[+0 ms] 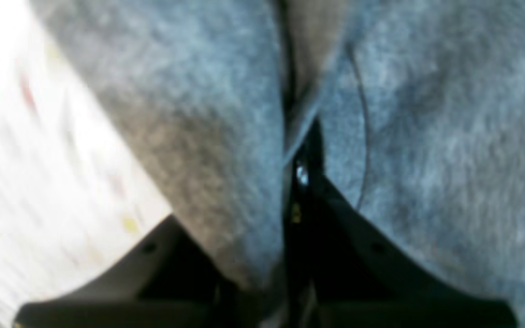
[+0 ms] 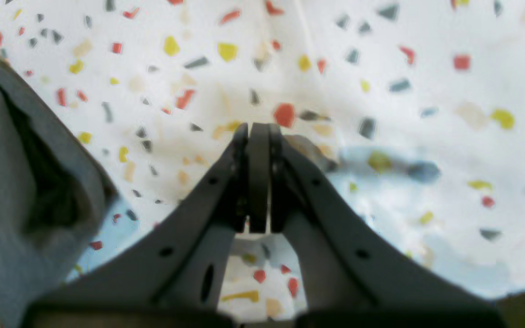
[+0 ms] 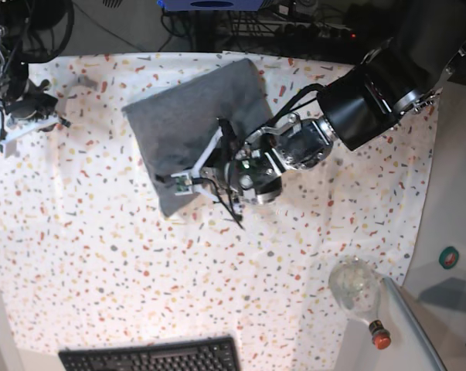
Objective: Layout the t-shirt on the table in an organized manner, then fold the t-shirt properly
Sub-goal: 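Flatten and square the folded shirt with the left gripper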
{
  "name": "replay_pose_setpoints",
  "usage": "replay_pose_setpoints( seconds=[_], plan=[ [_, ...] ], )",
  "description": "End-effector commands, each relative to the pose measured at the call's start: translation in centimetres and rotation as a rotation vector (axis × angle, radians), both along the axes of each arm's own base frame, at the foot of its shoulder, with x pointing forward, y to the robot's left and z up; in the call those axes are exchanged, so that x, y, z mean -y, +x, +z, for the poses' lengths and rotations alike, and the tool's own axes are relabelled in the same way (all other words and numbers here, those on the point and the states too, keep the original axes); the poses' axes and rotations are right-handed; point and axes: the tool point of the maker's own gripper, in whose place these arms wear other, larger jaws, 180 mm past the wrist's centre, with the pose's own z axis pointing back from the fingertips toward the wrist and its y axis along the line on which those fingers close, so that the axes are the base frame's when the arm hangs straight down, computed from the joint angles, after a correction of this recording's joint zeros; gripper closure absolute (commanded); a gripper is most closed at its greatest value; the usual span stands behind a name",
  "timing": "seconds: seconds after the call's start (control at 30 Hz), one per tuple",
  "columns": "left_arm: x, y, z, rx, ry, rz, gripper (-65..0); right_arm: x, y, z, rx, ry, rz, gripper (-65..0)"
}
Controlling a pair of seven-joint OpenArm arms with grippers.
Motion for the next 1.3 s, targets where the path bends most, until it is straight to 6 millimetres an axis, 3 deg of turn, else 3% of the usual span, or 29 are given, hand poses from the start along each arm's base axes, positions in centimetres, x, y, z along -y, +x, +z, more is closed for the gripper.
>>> replay_pose_setpoints(
  seconds=[0.0,0.2,0.37,1.27],
  plan=[
    [0.6,0.9,0.6,0.052,0.003,-0.036,0.0,1.0,0.6,1.0,0.038,-0.028,-0.005,0.0],
    [4.1,1.8,1.1,0.203,0.039,-0.186,0.0,1.3,-0.6,0.4,0.011,-0.030,-0.017,0.0],
    [5.9,2.3,1.6,0.251,0.021,-0.236,0.0,1.1,-0.8,0.3,0.006,-0.026,-0.013,0.0],
    [7.4,3.2,3.2,0.297,-0.017,-0.312,0.0,1.0,-0.3,0.4,0.016,-0.024,-0.013,0.0]
  ],
)
